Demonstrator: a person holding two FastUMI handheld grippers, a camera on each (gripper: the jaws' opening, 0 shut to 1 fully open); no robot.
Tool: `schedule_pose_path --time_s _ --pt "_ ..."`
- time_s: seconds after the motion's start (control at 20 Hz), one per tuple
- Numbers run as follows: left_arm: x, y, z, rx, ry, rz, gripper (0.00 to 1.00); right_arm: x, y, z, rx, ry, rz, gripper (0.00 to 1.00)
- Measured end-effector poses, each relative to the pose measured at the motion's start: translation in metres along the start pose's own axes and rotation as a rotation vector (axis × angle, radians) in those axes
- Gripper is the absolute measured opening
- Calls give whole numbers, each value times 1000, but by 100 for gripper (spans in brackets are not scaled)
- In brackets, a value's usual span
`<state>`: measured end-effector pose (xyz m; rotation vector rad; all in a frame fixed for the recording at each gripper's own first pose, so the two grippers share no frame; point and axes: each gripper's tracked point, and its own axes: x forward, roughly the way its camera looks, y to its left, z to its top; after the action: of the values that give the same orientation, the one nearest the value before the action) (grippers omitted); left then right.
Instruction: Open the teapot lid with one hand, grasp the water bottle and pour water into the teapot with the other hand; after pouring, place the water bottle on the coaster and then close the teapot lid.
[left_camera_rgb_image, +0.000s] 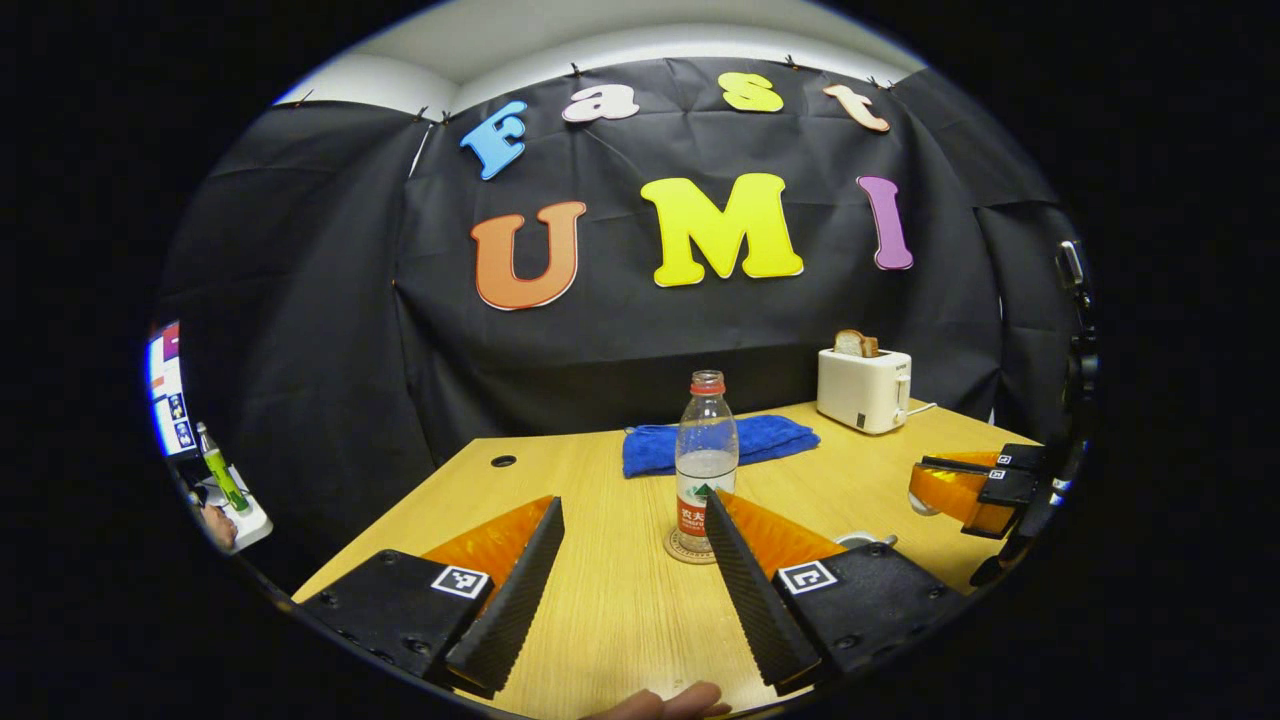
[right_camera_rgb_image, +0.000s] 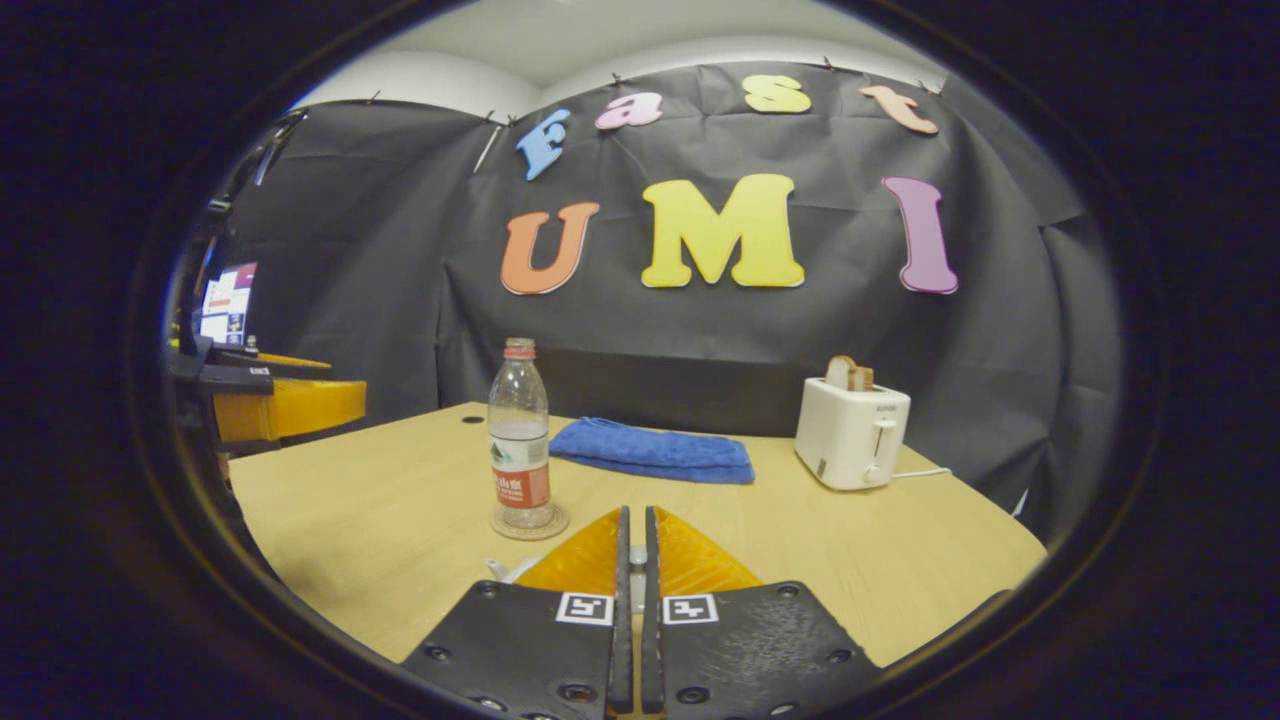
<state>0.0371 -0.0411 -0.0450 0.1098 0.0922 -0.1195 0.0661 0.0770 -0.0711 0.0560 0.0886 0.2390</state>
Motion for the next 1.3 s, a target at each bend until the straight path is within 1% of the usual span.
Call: schedule_pose_path --time_s 0.05,0.1,0.15,0.2,0.25,0.3,0.55,0.75,0.8,1.0,1.05,1.3 --pt "-2 5 -1 0 7 10 89 4 7 -2 0 2 11 4" --pt "-6 8 1 -3 1 15 89 10 14 -6 5 12 24 6" --pt "-9 9 2 -9 5 14 89 14 20 -10 10 22 36 4" --pt "-10 9 3 -17 8 11 89 17 26 -13 13 31 46 6" --pt "-12 10 5 -24 4 9 89 19 31 -17 18 37 54 3" --pt "-14 10 8 -31 -4 4 89 23 34 -20 23 44 60 4" --pt "-19 2 12 -28 -18 -30 89 32 41 -33 46 79 71 4" --pt "-16 0 9 -25 -8 -34 89 33 48 -32 44 74 90 4" --pt "-16 0 7 -26 -2 -33 89 31 48 -31 35 70 87 7" --pt "-16 -1 5 -28 9 -36 89 31 44 -28 35 54 74 7" --pt "-15 -2 4 -27 11 -41 89 30 43 -26 33 54 70 11" --pt "-16 -1 5 -30 8 -38 89 27 43 -27 39 66 67 12"
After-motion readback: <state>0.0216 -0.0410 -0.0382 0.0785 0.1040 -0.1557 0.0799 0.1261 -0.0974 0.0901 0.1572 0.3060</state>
